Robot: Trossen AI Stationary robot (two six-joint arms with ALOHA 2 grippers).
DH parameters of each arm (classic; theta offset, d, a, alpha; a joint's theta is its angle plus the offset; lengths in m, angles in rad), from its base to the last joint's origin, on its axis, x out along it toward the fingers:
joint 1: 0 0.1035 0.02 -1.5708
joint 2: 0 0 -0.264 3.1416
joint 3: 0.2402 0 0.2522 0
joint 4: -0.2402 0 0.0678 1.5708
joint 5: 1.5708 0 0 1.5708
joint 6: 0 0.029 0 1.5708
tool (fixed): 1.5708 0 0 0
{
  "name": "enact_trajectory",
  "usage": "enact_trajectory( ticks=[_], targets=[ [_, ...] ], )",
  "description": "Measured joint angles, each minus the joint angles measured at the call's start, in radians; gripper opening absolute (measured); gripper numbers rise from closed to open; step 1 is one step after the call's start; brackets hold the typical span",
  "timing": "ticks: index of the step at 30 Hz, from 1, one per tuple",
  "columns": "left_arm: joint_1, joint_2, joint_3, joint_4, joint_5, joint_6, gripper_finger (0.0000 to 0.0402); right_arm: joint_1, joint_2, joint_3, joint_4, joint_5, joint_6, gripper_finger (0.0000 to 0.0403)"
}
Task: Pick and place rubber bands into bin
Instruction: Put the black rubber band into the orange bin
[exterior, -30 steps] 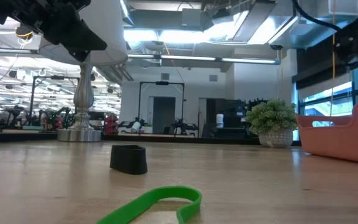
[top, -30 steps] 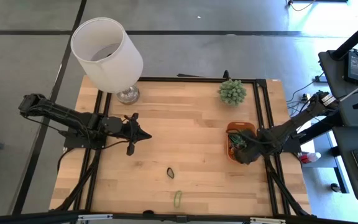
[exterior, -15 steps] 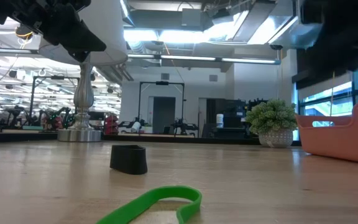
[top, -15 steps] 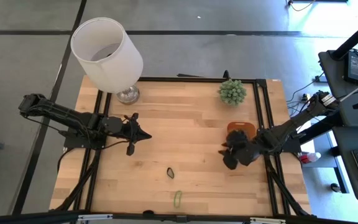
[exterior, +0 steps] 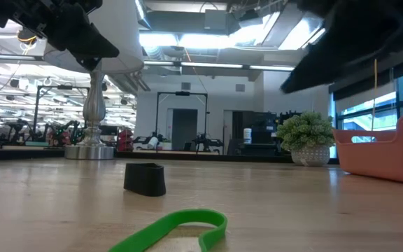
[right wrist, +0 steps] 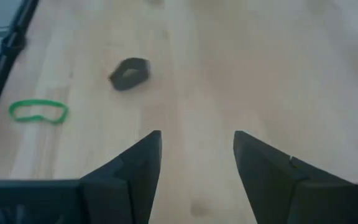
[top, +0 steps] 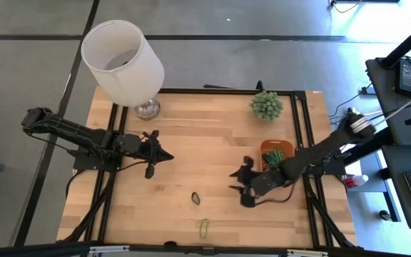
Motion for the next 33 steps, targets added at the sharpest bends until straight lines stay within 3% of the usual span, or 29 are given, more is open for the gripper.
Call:
enact_trajectory(
  ticks=[5,11,17,26,33],
  targets=[
    [0.0,0.0,0.0,-0.011,0.023,0.0,0.0003,-0.018,0.231,0.117,0.089,-0.03,-0.023,0.0204],
    [0.0,0.0,0.0,-0.06,0.049,-0.001,0.0003,-0.02,0.48,0.367,0.088,-0.03,-0.053,0.0204],
    [0.0,0.0,0.0,-0.098,0.049,-0.003,0.0003,-0.043,0.661,0.618,-0.059,-0.032,-0.017,0.0204],
    [0.0,-0.026,0.0,-0.107,0.031,0.075,0.0003,-0.083,0.83,0.86,-0.305,-0.098,0.197,0.0204],
    [-0.001,-0.17,-0.011,-0.097,0.025,0.198,0.0001,-0.086,0.869,0.916,-0.365,-0.116,0.361,0.0178]
  ],
)
